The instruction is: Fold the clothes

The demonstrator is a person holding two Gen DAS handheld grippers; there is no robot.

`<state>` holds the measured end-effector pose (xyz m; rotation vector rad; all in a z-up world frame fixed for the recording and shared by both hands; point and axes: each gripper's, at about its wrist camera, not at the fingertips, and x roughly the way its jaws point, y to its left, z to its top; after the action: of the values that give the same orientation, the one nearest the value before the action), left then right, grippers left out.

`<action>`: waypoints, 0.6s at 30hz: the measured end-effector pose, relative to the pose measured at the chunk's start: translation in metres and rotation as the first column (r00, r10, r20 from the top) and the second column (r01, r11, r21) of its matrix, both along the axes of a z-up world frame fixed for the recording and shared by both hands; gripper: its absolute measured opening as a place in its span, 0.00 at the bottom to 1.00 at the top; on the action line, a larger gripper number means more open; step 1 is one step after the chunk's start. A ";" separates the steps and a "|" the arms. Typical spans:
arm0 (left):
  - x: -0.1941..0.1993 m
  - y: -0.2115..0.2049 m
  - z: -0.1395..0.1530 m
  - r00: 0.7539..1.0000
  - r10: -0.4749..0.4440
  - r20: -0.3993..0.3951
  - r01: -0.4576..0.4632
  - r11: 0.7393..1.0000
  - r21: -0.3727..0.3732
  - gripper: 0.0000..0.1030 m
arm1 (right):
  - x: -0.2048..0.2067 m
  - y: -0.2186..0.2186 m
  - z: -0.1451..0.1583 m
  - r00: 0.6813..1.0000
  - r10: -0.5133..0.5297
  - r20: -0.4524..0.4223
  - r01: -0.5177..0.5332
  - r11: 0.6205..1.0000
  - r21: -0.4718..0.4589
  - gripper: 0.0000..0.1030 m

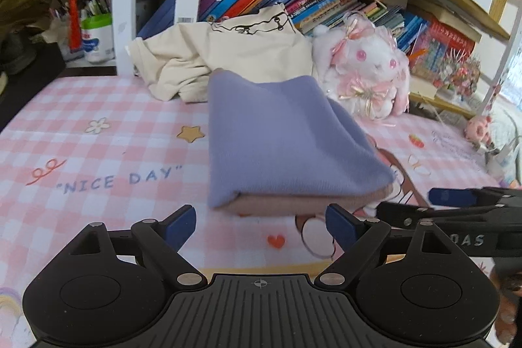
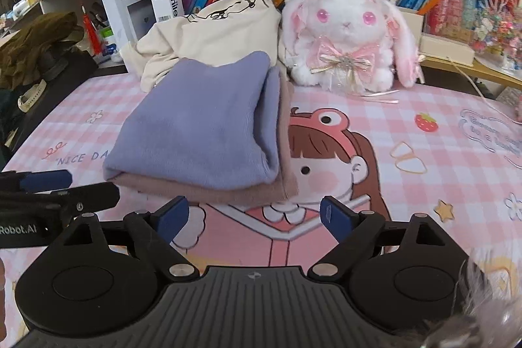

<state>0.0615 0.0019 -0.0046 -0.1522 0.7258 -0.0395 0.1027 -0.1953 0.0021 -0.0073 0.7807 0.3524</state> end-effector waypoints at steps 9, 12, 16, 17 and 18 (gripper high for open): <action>-0.032 -0.011 0.001 0.994 0.095 0.045 -0.098 0.992 0.074 0.92 | -0.037 -0.016 0.000 0.995 -0.092 0.046 0.094 0.995 -0.040 0.94; -0.042 -0.017 0.000 0.995 0.087 0.056 -0.092 0.990 0.104 0.93 | -0.050 -0.023 -0.001 0.990 -0.129 0.063 0.132 0.990 -0.041 0.95; -0.055 -0.026 -0.001 0.995 0.069 0.075 -0.079 0.988 0.131 0.97 | -0.066 -0.026 -0.003 0.985 -0.141 0.102 0.148 0.986 -0.071 0.98; -0.056 -0.028 0.000 0.995 0.063 0.078 -0.073 0.988 0.137 0.97 | -0.068 -0.026 -0.004 0.985 -0.137 0.107 0.146 0.986 -0.079 0.98; -0.055 -0.029 0.000 0.995 0.060 0.079 -0.071 0.987 0.143 0.97 | -0.069 -0.025 -0.004 0.985 -0.132 0.108 0.142 0.986 -0.086 0.98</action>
<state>0.0062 -0.0269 -0.0045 -0.0344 0.6466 0.0700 0.0338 -0.2207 -0.0022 -0.0585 0.6917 0.1831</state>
